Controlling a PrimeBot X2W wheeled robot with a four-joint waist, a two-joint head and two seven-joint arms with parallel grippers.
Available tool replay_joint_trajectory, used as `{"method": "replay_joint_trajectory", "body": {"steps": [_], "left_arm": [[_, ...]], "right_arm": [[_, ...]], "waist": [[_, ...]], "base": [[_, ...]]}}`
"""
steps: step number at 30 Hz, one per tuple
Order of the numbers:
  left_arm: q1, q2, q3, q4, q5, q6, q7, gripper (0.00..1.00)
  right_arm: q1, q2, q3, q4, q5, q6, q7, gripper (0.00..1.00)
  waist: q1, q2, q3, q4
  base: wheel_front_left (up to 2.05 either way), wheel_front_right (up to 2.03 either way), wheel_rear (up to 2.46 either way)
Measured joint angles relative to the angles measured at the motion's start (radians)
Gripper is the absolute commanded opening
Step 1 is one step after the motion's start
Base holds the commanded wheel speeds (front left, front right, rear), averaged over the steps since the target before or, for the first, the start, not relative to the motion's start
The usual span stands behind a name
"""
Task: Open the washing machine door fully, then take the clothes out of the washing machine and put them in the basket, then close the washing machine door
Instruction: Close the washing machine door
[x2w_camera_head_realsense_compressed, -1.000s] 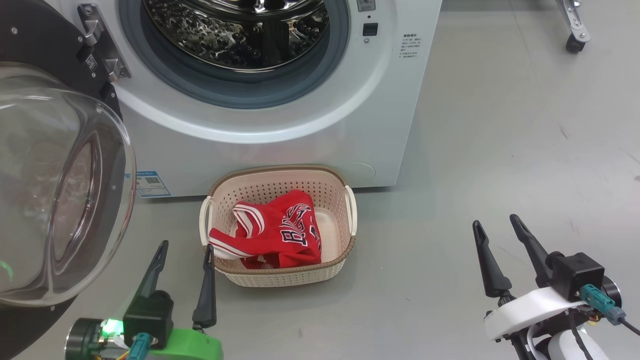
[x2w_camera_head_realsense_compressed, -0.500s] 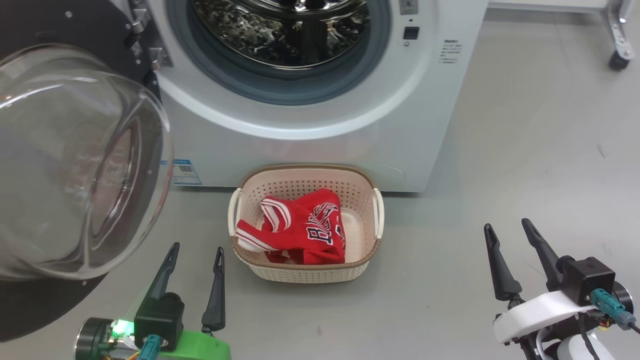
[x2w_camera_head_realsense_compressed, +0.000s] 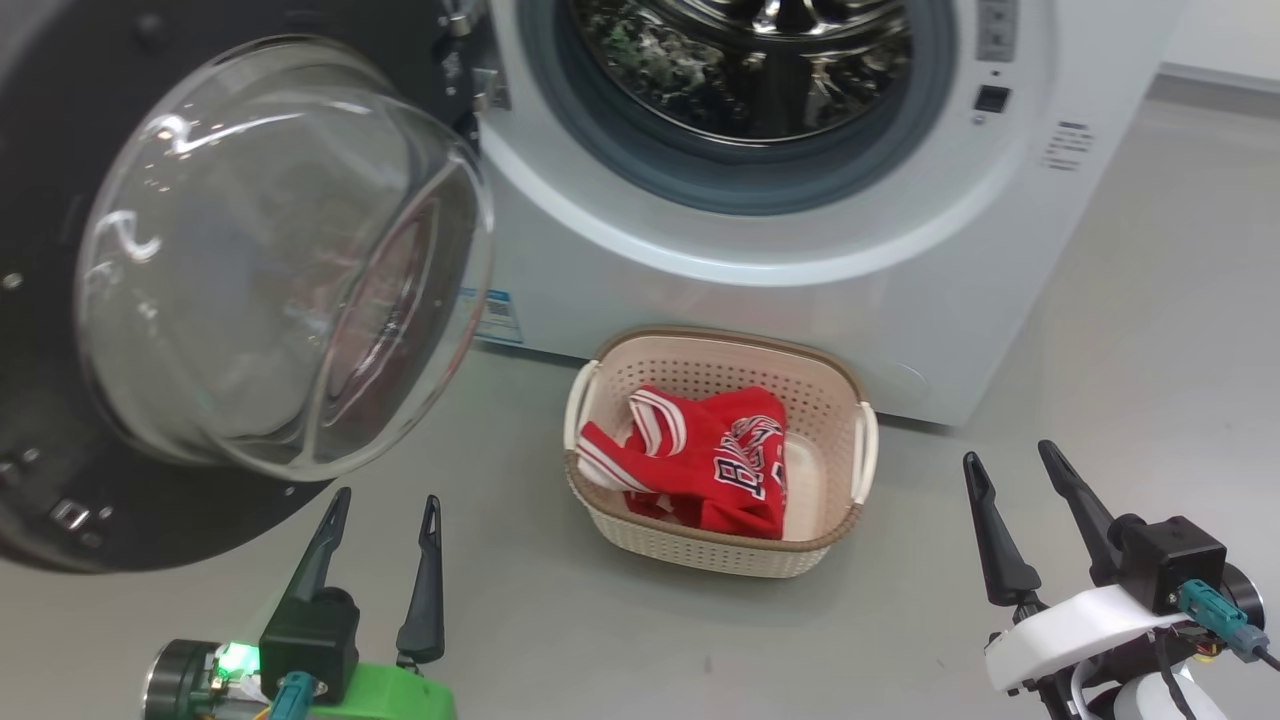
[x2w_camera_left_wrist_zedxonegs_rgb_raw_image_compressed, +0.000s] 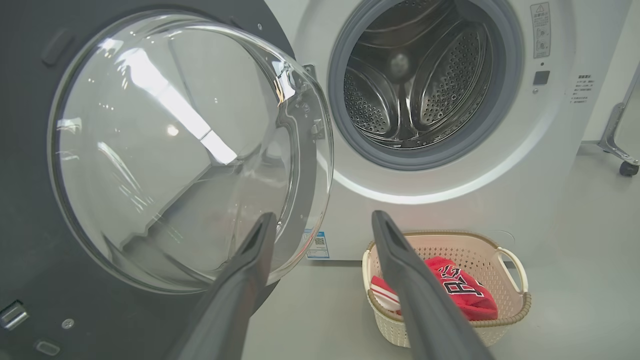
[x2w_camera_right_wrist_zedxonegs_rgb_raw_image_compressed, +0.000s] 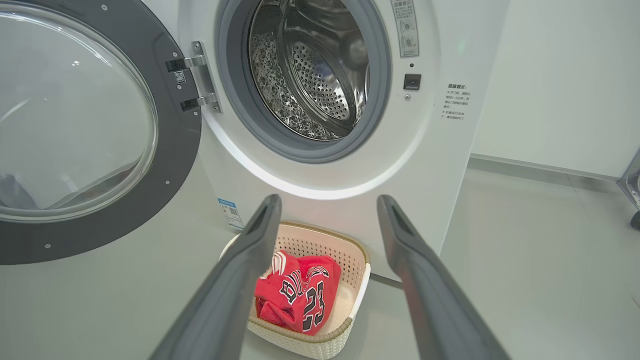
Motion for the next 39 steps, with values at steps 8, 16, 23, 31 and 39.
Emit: {"method": "replay_joint_trajectory", "body": {"steps": [8,16,23,31,39], "left_arm": [[0.001,0.000,-0.007,0.002,0.000,0.000,0.000,1.00],[0.006,0.000,-0.013,0.004,-0.009,0.000,-0.001,1.00],[0.021,0.001,0.028,-0.003,-0.019,0.000,-0.018,1.00],[0.030,0.000,0.034,-0.009,-0.029,0.000,-0.026,1.00],[0.032,0.000,0.032,-0.011,-0.033,0.000,-0.030,1.00]], "right_arm": [[0.000,0.000,0.001,-0.015,0.000,0.000,0.003,1.00],[0.012,0.001,0.013,-0.020,0.000,0.000,0.012,1.00],[0.008,0.005,0.042,-0.026,-0.002,0.009,0.022,1.00],[-0.001,0.005,0.044,-0.024,-0.002,0.016,0.030,1.00],[-0.002,0.005,0.047,-0.019,-0.002,0.016,0.037,1.00]], "waist": [[0.0000,0.0000,-0.003,0.096],[0.0000,0.0000,-0.002,0.196],[0.0000,0.0000,0.006,0.262],[0.0000,0.0000,0.014,0.269],[0.0000,0.0000,0.013,0.269]], "base": [[0.00,0.00,0.00],[0.00,0.00,0.00],[0.00,0.00,0.00],[0.00,0.00,0.00],[0.00,0.00,0.00]]}}
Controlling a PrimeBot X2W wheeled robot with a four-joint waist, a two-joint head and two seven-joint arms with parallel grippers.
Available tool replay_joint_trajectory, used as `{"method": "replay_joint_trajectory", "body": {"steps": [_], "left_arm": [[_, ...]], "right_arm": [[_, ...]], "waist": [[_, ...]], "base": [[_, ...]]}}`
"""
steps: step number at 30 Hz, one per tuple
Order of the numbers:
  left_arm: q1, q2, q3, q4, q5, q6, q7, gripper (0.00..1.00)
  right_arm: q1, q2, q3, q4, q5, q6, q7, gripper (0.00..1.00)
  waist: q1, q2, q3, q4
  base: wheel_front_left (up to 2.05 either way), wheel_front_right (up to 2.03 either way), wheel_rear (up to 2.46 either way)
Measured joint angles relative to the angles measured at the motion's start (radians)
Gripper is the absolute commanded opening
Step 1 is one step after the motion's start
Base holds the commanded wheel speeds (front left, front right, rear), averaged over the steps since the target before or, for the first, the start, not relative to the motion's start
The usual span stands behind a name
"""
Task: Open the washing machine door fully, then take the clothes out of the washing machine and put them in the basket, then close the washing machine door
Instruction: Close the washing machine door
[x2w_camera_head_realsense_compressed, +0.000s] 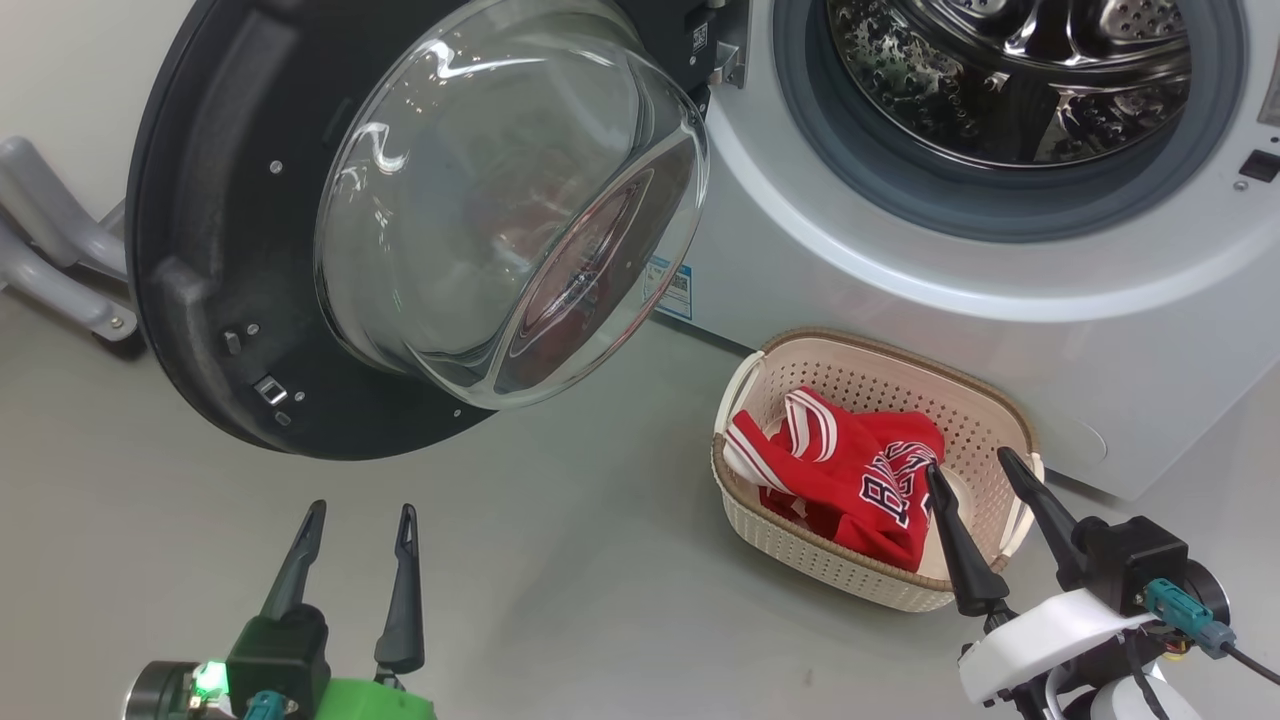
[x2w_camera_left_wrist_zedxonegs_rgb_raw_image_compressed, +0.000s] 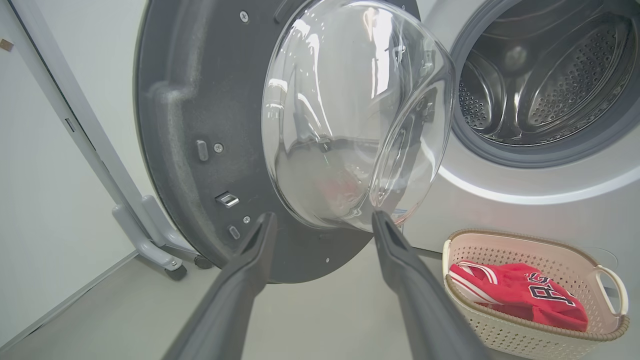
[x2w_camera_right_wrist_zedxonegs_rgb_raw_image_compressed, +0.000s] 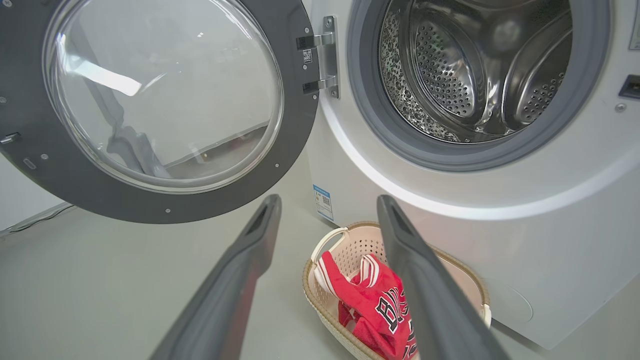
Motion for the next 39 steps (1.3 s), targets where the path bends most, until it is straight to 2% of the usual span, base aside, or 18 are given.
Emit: {"method": "replay_joint_trajectory", "body": {"steps": [1,2,4,15,18,24,31,35,37,39], "left_arm": [[0.000,0.000,-0.001,0.000,0.000,0.000,0.000,0.79],[0.000,0.000,-0.002,0.000,0.000,0.000,0.000,0.42],[0.000,0.000,-0.004,0.000,0.000,0.000,0.000,0.00],[0.000,0.000,-0.052,-0.040,-0.068,0.000,-0.031,0.00],[-0.001,0.000,-0.068,-0.075,-0.140,-0.007,-0.051,0.00],[-0.006,0.001,-0.094,-0.192,-0.529,-0.052,-0.098,0.00],[-0.029,0.000,-0.065,-0.294,-0.888,-0.115,-0.120,0.00],[-0.054,0.000,0.000,-0.326,-1.050,-0.128,-0.134,0.00],[-0.078,0.000,0.030,-0.349,-1.124,-0.147,-0.138,0.00],[-0.110,-0.001,0.070,-0.366,-1.149,-0.160,-0.138,0.00]], "right_arm": [[0.000,0.000,0.000,0.000,0.000,0.000,0.000,1.00],[0.000,0.000,0.000,0.001,0.000,0.000,0.000,1.00],[0.000,0.000,0.000,0.002,0.000,0.000,0.000,1.00],[-0.001,0.002,0.000,0.008,0.000,0.000,0.000,1.00],[-0.001,0.002,0.000,0.009,0.000,0.000,0.000,1.00],[-0.005,0.001,0.000,0.009,0.000,0.000,0.000,1.00],[-0.006,0.001,0.001,0.008,-0.007,0.000,0.000,1.00],[-0.008,0.000,0.001,0.006,-0.007,0.000,0.000,1.00],[-0.008,-0.003,0.001,0.005,-0.007,0.000,0.000,1.00],[-0.008,-0.006,0.001,0.001,-0.007,-0.001,0.002,1.00]], "waist": [[0.0000,0.0000,-0.001,0.000],[0.0000,0.0000,-0.001,0.000],[0.0000,0.0000,-0.002,-0.001],[0.0000,0.0000,-0.007,-0.003],[0.0000,0.0000,-0.007,-0.003],[0.0000,0.0000,-0.007,-0.003],[0.0000,0.0000,-0.009,-0.004],[0.0000,0.0000,-0.012,-0.005],[0.0000,0.0000,-0.012,-0.005],[0.0000,0.0000,-0.011,-0.006]], "base": [[0.00,0.00,0.00],[0.00,0.00,0.00],[0.00,0.00,0.00],[0.00,0.00,0.00],[0.00,0.00,0.00],[0.00,0.00,0.00],[0.00,0.00,0.00],[0.00,0.00,0.00],[0.00,0.00,0.00],[0.00,0.00,0.00]]}}
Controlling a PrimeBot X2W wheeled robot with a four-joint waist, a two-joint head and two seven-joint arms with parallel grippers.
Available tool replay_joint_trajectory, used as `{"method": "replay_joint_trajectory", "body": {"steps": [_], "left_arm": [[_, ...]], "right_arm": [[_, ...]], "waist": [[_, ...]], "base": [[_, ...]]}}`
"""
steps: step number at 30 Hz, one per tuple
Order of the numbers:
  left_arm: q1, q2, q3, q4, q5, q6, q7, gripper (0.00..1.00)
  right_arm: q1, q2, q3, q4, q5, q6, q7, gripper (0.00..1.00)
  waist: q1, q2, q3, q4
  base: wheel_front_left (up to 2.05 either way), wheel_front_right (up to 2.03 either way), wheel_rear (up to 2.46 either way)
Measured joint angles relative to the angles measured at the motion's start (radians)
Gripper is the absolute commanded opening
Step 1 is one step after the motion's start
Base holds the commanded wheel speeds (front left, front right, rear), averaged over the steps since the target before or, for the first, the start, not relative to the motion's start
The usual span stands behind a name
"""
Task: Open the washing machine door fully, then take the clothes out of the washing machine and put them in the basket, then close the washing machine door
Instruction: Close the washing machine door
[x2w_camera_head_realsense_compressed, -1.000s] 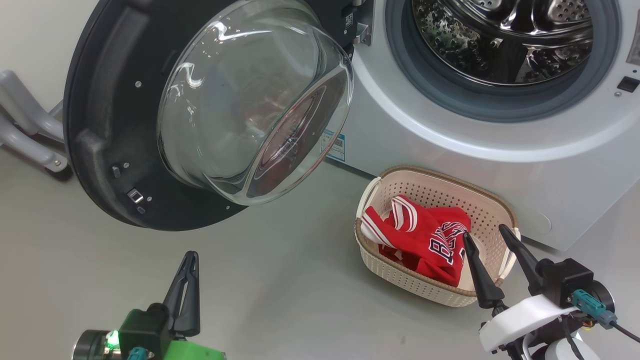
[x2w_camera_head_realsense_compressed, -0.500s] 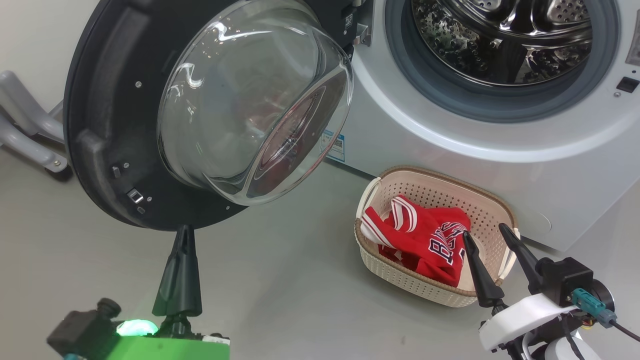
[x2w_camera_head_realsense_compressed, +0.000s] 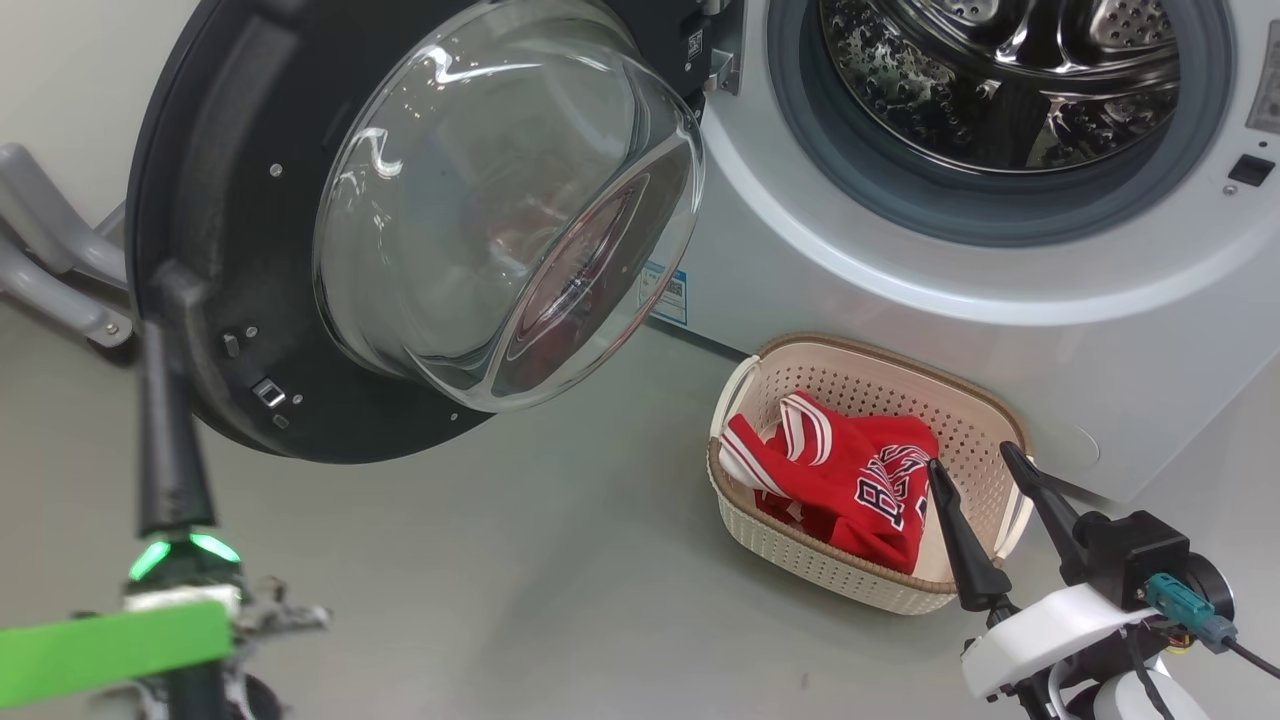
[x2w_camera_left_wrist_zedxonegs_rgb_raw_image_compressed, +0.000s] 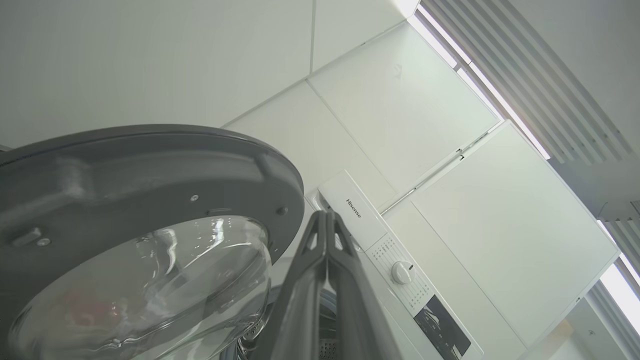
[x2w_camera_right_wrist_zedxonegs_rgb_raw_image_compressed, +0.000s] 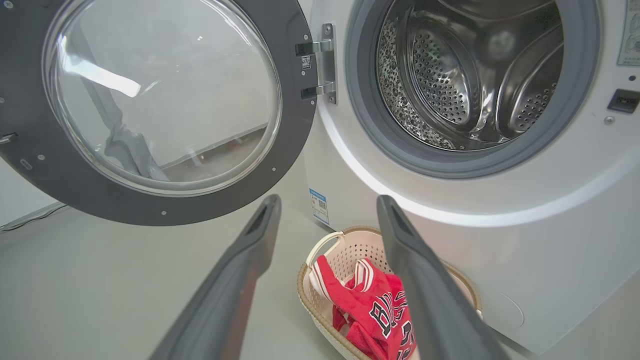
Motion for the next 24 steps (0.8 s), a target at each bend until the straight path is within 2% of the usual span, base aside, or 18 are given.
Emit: {"method": "replay_joint_trajectory", "body": {"steps": [5,7,11,12,13,14,15,17,20,24], "left_arm": [[-0.080,-0.001,0.138,-0.001,-0.015,0.002,0.000,0.00],[-0.112,0.016,0.191,0.021,-0.017,0.007,0.000,0.00],[-0.161,0.038,0.239,0.076,-0.042,0.024,0.004,0.00],[-0.188,0.050,0.274,0.116,-0.088,0.035,0.017,0.00],[-0.188,0.050,0.274,0.116,-0.088,0.035,0.017,0.00],[-0.206,0.070,0.316,0.167,-0.114,0.063,0.029,0.00],[-0.214,0.080,0.339,0.194,-0.134,0.072,0.032,0.00],[-0.222,0.091,0.356,0.222,-0.157,0.084,0.042,0.00],[-0.258,0.123,0.394,0.342,-0.219,0.121,0.082,0.00],[-0.285,0.142,0.424,0.431,-0.253,0.135,0.108,0.00]], "right_arm": [[0.000,-0.005,-0.004,-0.010,0.000,-0.001,0.010,1.00],[0.000,-0.006,-0.007,-0.015,0.000,-0.001,0.013,1.00],[0.001,-0.007,-0.009,-0.017,0.000,-0.001,0.017,1.00],[0.001,-0.009,-0.009,-0.020,0.000,-0.001,0.018,1.00],[0.001,-0.009,-0.009,-0.020,0.000,-0.001,0.018,1.00],[0.001,-0.009,-0.004,-0.026,0.000,-0.001,0.026,1.00],[0.001,-0.010,-0.003,-0.027,0.000,-0.001,0.029,1.00],[0.000,-0.011,-0.001,-0.030,0.000,0.000,0.031,1.00],[0.000,-0.017,0.001,-0.040,0.000,0.000,0.038,1.00],[-0.001,-0.023,0.004,-0.046,0.000,0.001,0.044,1.00]], "waist": [[0.0000,0.0000,0.008,0.000],[0.0000,0.0000,0.011,0.000],[0.0000,0.0000,0.014,-0.001],[0.0000,0.0000,0.016,-0.002],[0.0000,0.0000,0.016,-0.002],[0.0000,0.0000,0.019,-0.006],[0.0000,0.0000,0.021,-0.009],[0.0000,0.0000,0.022,-0.013],[0.0000,0.0000,0.032,-0.027],[0.0000,0.0000,0.040,-0.039]], "base": [[0.00,0.00,0.00],[0.00,0.00,0.00],[0.00,0.00,0.00],[0.00,0.00,0.00],[0.00,0.00,0.00],[0.00,0.00,0.00],[0.00,0.00,0.00],[0.00,0.00,0.00],[0.00,0.00,0.00],[0.00,0.00,0.00]]}}
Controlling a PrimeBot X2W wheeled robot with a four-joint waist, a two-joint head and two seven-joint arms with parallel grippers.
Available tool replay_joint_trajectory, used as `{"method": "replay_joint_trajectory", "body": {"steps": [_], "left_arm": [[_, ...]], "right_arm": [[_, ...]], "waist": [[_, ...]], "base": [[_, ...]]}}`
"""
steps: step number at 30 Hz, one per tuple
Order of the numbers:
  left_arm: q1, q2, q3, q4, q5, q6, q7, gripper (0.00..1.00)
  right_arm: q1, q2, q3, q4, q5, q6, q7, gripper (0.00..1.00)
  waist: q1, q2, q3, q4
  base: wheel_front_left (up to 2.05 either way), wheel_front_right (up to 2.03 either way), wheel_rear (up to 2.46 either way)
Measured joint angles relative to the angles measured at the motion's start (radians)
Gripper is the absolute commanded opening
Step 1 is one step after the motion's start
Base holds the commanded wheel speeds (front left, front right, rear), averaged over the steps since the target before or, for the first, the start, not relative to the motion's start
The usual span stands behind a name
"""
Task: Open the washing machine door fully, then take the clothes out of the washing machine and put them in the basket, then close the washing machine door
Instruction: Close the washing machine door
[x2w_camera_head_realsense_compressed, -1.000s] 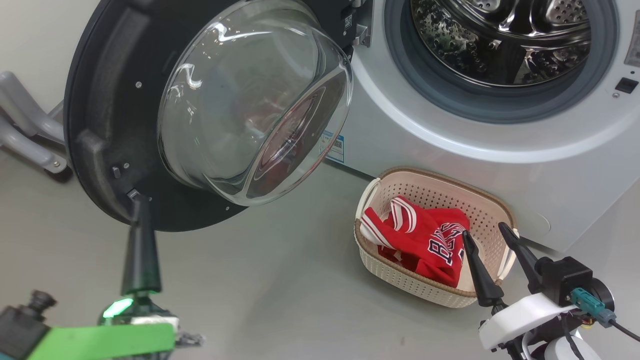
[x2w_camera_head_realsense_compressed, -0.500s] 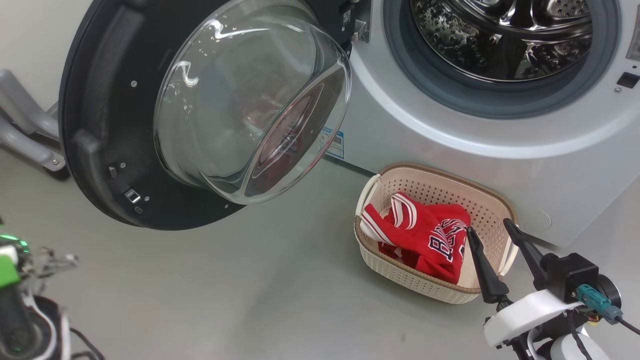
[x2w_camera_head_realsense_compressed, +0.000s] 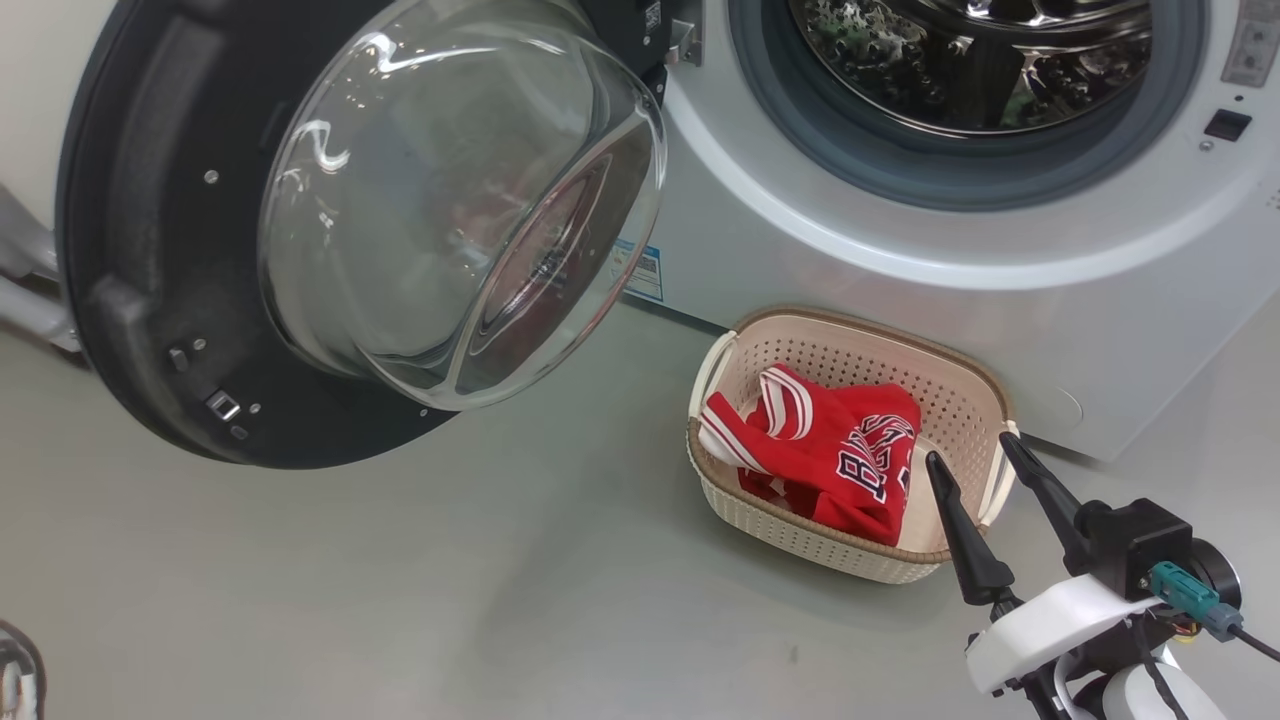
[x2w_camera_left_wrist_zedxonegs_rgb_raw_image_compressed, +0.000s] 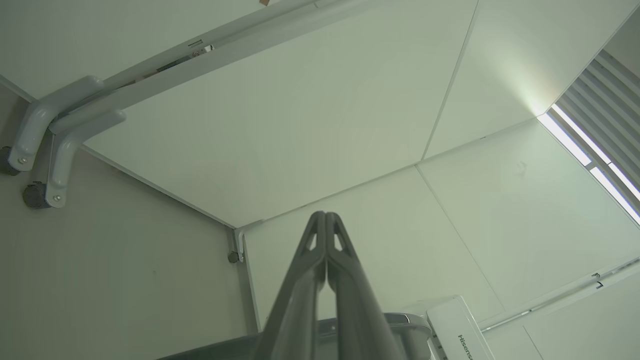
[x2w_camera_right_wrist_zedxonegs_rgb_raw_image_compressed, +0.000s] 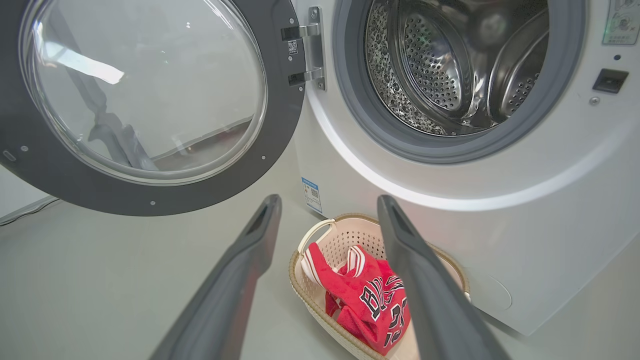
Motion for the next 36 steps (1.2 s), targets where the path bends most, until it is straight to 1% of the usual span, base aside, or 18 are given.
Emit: {"method": "replay_joint_trajectory", "body": {"steps": [2,7,10,11,12,22,31,36], "left_arm": [[-0.013,0.013,0.012,0.053,-0.029,0.006,0.013,0.00],[-0.042,0.030,0.012,0.166,-0.049,0.015,0.061,0.00],[-0.054,0.048,-0.007,0.217,-0.051,0.016,0.087,0.00],[-0.060,0.063,-0.031,0.244,-0.051,0.016,0.118,0.00],[-0.062,0.066,-0.039,0.255,-0.051,0.016,0.123,0.00],[-0.128,0.073,-0.093,0.330,-0.050,0.016,0.184,0.00],[-0.154,0.079,-0.109,0.379,-0.050,0.014,0.221,0.00],[-0.155,0.091,-0.117,0.390,-0.053,-0.013,0.262,0.00]], "right_arm": [[-0.001,-0.002,0.003,-0.003,0.000,0.000,0.004,1.00],[-0.008,-0.008,0.005,-0.008,0.000,0.001,0.013,1.00],[-0.013,-0.010,0.006,-0.012,0.000,0.005,0.016,1.00],[-0.013,-0.012,0.006,-0.013,0.000,0.010,0.017,1.00],[-0.014,-0.012,0.006,-0.015,0.000,0.010,0.017,1.00],[-0.017,-0.021,-0.012,-0.026,0.001,0.009,0.024,1.00],[-0.017,-0.022,-0.014,-0.032,0.010,0.009,0.025,1.00],[-0.017,-0.022,-0.015,-0.032,0.010,0.009,0.025,1.00]], "waist": [[0.0000,0.0000,0.005,-0.009],[0.0000,0.0000,0.017,-0.033],[0.0000,0.0000,0.024,-0.046],[0.0000,0.0000,0.028,-0.055],[0.0000,0.0000,0.030,-0.059],[0.0000,0.0000,0.051,-0.077],[0.0000,0.0000,0.059,-0.075],[0.0000,0.0000,0.061,-0.073]], "base": [[0.00,0.00,0.00],[0.00,0.00,0.00],[0.00,0.00,0.00],[0.00,0.00,0.00],[0.00,0.00,0.00],[0.00,0.00,0.00],[0.00,0.00,0.00],[0.00,0.00,0.00]]}}
